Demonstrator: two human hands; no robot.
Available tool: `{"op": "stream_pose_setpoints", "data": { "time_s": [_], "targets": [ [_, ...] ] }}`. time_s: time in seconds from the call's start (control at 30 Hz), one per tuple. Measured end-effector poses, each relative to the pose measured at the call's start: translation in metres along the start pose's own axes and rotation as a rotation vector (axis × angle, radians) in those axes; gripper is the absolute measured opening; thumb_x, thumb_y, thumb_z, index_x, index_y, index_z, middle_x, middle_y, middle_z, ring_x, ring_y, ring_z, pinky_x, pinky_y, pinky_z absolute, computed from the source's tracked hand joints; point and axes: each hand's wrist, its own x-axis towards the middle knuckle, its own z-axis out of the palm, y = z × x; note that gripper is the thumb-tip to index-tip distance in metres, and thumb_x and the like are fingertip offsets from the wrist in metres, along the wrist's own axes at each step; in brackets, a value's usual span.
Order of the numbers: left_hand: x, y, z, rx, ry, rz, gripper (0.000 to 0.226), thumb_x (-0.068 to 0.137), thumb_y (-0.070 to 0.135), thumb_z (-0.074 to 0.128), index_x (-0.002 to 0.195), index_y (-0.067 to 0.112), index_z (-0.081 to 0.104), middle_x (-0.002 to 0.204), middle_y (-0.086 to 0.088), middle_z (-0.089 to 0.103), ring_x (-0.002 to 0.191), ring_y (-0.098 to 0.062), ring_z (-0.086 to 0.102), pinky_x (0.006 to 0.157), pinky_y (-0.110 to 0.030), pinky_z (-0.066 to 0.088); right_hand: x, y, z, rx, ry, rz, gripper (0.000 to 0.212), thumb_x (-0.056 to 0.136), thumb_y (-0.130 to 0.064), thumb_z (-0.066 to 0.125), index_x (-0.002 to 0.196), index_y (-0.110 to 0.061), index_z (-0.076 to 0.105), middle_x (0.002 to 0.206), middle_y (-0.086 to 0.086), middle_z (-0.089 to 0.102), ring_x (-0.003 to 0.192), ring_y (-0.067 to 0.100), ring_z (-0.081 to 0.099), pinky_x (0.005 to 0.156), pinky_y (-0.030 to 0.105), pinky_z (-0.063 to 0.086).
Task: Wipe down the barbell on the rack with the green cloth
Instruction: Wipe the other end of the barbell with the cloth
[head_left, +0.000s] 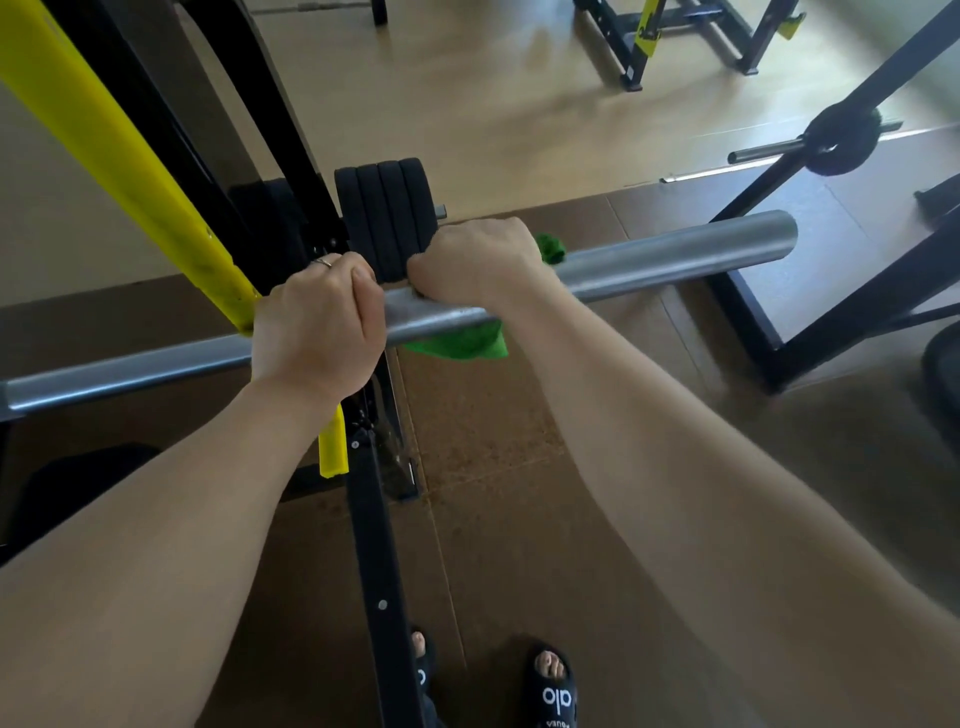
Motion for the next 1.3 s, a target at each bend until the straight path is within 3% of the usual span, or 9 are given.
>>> {"op": "stream_pose_setpoints", "data": {
  "time_s": [0.1,0.23,0.33,0.43,0.53,0.67,0.77,1.03,1.3],
  "targets": [
    [-0.001,0.000,0.001,-0.012,0.009,0.022,0.049,0.102,0.026,0.023,0.092,0.006,0.066,0.082,-0.012,0.067,0.068,-0.033,0.063,0.053,-0.038,0.049,-0.026,-0.009,0.022,0.007,0.368,0.091,0.050,0.105,-0.038,0.027,0.075,-0.019,0.062,0.072,-0.002,0.062,0.072,0.022,0.059,0.073,0.037,0.038],
    [-0.003,-0.001,0.001,-0.004,0.016,0.035,0.046,0.101,0.024,0.025,0.092,0.004,0.066,0.083,-0.015,0.067,0.068,-0.036,0.063,0.052,-0.035,0.044,-0.062,-0.008,0.069,0.113,0.675,0.039,0.036,0.106,-0.035,0.032,0.100,-0.020,0.064,0.103,-0.001,0.065,0.101,0.025,0.055,0.104,0.045,0.034],
    [-0.003,0.000,0.002,-0.003,0.022,0.040,0.045,0.101,0.023,0.026,0.091,0.003,0.065,0.082,-0.016,0.066,0.068,-0.036,0.062,0.052,-0.033,0.039,-0.064,0.007,0.075,0.083,0.694,-0.084,0.035,0.106,-0.036,0.035,0.118,-0.019,0.063,0.120,0.000,0.063,0.114,0.025,0.054,0.110,0.046,0.032],
    [-0.002,-0.001,0.003,-0.006,0.016,0.033,0.048,0.101,0.025,0.025,0.093,0.004,0.067,0.085,-0.015,0.068,0.071,-0.035,0.064,0.054,-0.034,0.041,-0.057,0.038,0.057,0.052,0.650,-0.162,0.032,0.105,-0.038,0.035,0.105,-0.021,0.062,0.101,-0.003,0.065,0.094,0.020,0.059,0.093,0.038,0.042],
    [-0.002,-0.002,0.004,-0.002,0.018,0.017,0.049,0.101,0.027,0.024,0.093,0.005,0.068,0.087,-0.014,0.069,0.074,-0.036,0.065,0.056,-0.039,0.049,-0.056,0.103,0.035,-0.002,0.576,-0.003,0.030,0.105,-0.038,0.031,0.086,-0.024,0.051,0.083,-0.007,0.054,0.075,0.019,0.052,0.073,0.032,0.036],
    [-0.001,-0.001,0.005,0.005,0.033,0.014,0.046,0.100,0.024,0.027,0.092,0.005,0.068,0.086,-0.015,0.069,0.074,-0.037,0.065,0.057,-0.037,0.046,-0.062,0.197,0.019,0.105,0.520,0.278,0.038,0.107,-0.031,0.029,0.081,-0.014,0.051,0.087,0.009,0.059,0.081,0.027,0.046,0.074,0.036,0.034],
    [-0.002,-0.001,0.005,0.025,0.039,0.017,0.047,0.100,0.024,0.027,0.091,0.005,0.068,0.086,-0.016,0.069,0.073,-0.037,0.064,0.056,-0.033,0.040,-0.061,0.223,0.026,0.158,0.602,0.366,0.044,0.105,-0.032,0.030,0.078,-0.007,0.054,0.082,0.006,0.055,0.092,0.035,0.054,0.085,0.043,0.041],
    [-0.003,0.001,0.005,0.031,0.029,0.035,0.050,0.101,0.025,0.025,0.090,0.004,0.068,0.083,-0.016,0.068,0.070,-0.037,0.064,0.053,-0.036,0.046,-0.055,0.174,0.028,0.083,0.599,0.407,0.039,0.103,-0.033,0.027,0.076,-0.018,0.051,0.094,0.009,0.071,0.086,0.024,0.051,0.102,0.044,0.039],
    [-0.003,0.001,0.001,0.008,0.019,0.064,0.049,0.101,0.024,0.024,0.090,0.002,0.067,0.081,-0.016,0.067,0.069,-0.035,0.064,0.051,-0.041,0.051,-0.050,0.009,0.039,0.068,0.635,-0.006,0.039,0.105,-0.037,0.034,0.077,-0.024,0.058,0.077,-0.007,0.061,0.071,0.014,0.046,0.077,0.036,0.041]
  ]
}}
